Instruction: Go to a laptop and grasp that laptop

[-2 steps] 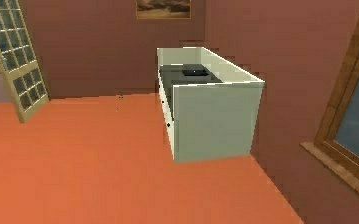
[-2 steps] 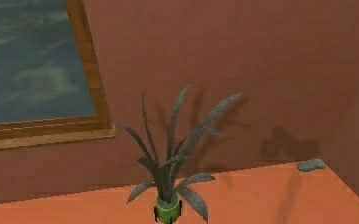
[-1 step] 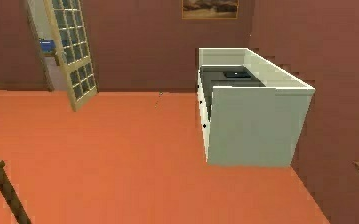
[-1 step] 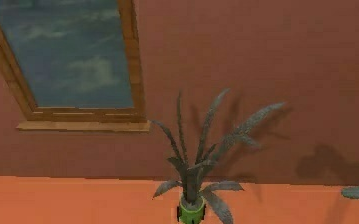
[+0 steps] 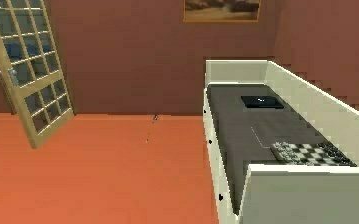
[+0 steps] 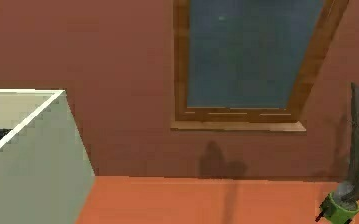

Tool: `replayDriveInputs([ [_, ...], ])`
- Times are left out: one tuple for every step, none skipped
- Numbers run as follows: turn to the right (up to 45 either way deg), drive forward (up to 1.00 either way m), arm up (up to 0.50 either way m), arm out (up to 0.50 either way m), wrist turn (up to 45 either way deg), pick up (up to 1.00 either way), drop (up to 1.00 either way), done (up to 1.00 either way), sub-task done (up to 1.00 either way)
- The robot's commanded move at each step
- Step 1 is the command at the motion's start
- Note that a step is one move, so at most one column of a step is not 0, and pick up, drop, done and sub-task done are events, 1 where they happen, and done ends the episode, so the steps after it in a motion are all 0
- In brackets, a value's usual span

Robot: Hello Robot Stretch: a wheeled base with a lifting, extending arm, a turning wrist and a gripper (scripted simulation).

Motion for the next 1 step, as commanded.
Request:
replayDriveInputs([
  [0.0,1.00,0.00,0.00,0.0,0.00,0.00,0.00,0.00],
])
